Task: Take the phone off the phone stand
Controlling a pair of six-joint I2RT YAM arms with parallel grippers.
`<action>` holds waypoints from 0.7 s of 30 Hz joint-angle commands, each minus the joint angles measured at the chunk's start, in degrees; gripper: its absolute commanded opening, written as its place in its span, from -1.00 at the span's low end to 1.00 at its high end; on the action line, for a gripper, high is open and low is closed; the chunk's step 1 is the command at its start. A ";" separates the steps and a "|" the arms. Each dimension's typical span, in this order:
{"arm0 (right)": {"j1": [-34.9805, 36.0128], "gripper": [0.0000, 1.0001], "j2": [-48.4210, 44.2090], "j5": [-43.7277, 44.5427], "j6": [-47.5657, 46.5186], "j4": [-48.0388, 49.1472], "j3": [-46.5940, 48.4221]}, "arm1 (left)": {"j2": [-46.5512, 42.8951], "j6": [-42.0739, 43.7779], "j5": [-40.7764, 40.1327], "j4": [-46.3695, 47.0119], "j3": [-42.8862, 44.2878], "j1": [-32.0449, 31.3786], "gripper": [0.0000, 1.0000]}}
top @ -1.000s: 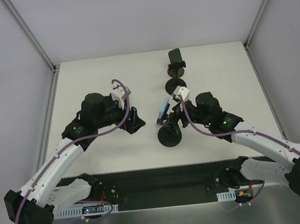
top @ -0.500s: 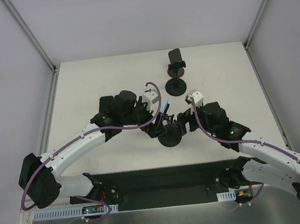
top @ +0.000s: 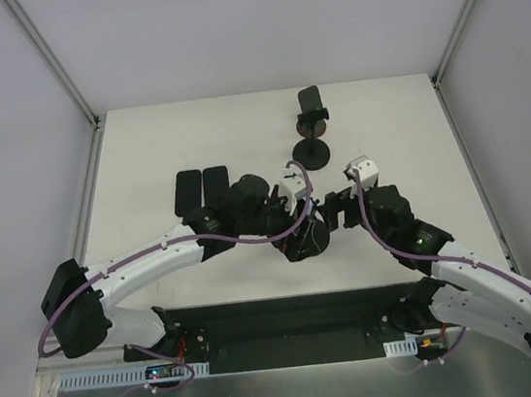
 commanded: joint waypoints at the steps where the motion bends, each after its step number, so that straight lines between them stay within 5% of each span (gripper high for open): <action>1: 0.10 0.76 -0.54 2.83 0.56 1.44 1.15 | 1.88 -2.95 1.34 9.34 2.79 -2.65 0.98; 7: 0.10 0.76 -3.96 5.91 -0.41 -1.03 1.85 | -0.03 -2.69 -1.63 10.32 2.45 -4.23 0.98; 15: 0.10 0.75 -5.38 7.06 -0.32 -1.38 1.94 | -11.37 -4.44 -27.87 4.96 -0.55 -4.23 0.98; 21: 0.01 0.75 -4.50 6.88 0.29 -0.41 1.15 | -11.83 -5.32 -35.48 1.97 0.85 -4.23 0.98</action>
